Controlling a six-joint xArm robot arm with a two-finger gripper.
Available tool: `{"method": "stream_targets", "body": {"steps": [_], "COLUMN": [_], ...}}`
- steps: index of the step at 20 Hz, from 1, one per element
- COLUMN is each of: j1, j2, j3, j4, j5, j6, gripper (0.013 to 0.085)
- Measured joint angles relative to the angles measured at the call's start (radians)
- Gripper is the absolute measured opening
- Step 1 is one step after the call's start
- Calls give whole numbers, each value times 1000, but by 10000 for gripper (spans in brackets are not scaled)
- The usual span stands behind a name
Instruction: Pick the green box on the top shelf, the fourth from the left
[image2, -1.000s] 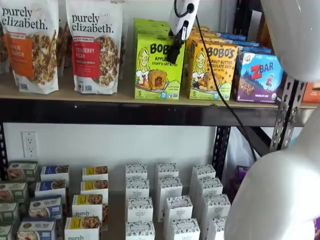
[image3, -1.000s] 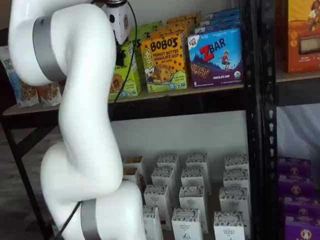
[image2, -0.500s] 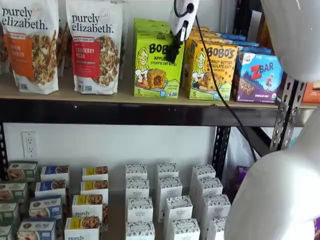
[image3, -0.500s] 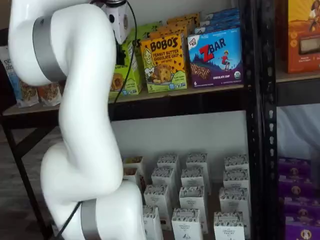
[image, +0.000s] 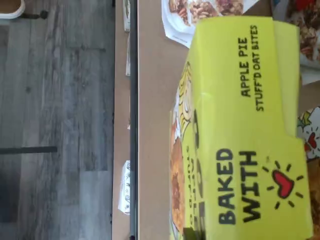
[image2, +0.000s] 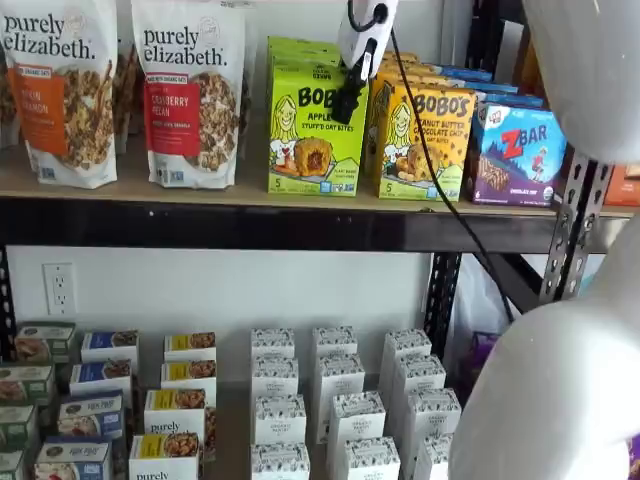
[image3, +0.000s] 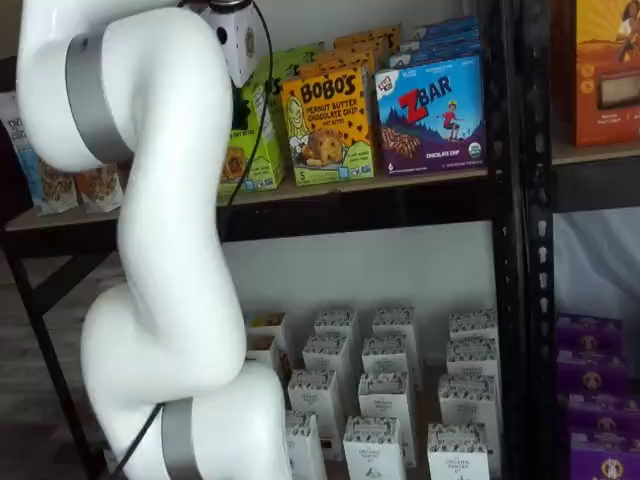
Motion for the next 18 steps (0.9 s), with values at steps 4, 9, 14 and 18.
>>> {"method": "stream_targets", "body": {"steps": [4,9,14,18], "j1": [2,7,9,11], "j2": [2,9,15,21], "j3": [-10,-32,-55,-73], "j4": [1,-5,-9,-12], "j5": [19,56,96,132], "j6": [3,9,13,16], "gripper": [290,290,290,290]}}
